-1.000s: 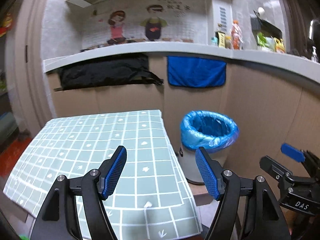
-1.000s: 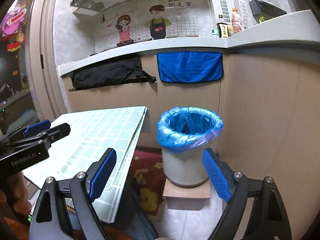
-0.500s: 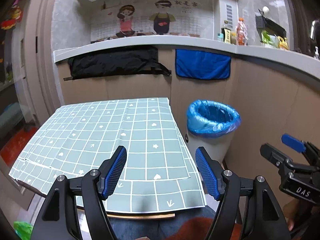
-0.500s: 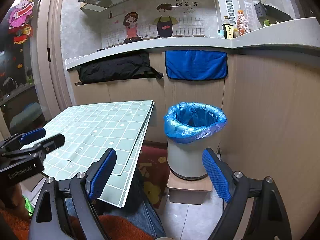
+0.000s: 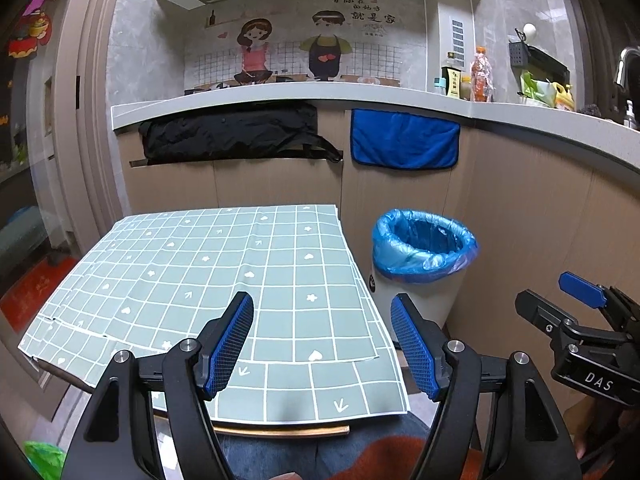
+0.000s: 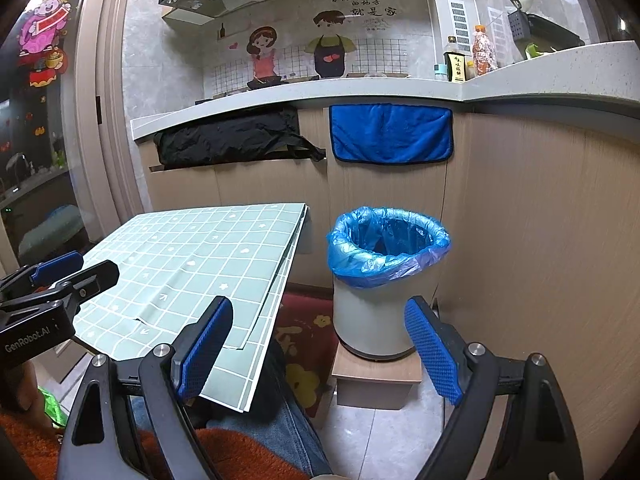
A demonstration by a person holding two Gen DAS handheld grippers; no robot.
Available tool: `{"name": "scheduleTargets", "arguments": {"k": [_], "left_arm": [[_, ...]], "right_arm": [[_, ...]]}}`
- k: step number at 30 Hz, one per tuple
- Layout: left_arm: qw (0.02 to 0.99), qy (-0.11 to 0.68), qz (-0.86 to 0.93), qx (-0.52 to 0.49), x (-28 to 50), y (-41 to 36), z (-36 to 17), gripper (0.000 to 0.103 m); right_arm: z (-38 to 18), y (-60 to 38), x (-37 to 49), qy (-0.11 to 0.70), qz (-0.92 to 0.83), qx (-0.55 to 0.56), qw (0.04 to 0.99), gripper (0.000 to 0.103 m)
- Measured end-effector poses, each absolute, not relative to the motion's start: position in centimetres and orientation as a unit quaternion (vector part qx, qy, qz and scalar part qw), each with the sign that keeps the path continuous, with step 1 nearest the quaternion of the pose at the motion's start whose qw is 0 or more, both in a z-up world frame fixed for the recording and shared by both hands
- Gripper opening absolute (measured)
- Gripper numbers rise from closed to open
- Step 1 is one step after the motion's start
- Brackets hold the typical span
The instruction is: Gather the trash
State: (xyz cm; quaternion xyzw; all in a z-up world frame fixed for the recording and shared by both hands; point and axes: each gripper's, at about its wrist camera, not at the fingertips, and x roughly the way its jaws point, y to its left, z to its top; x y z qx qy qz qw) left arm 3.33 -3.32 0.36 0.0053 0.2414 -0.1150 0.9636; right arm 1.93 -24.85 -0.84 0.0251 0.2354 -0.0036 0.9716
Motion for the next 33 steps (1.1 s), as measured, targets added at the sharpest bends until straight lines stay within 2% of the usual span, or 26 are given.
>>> {"name": "scheduleTargets", "arguments": {"k": [33], "left_arm": [[0.961, 0.244, -0.126, 0.002, 3.15, -3.37, 0.13, 0.071]], "right_arm": [[-0.30, -25.13, 1.54, 0.231, -0.008, 0.028, 0.973, 0.086]]}}
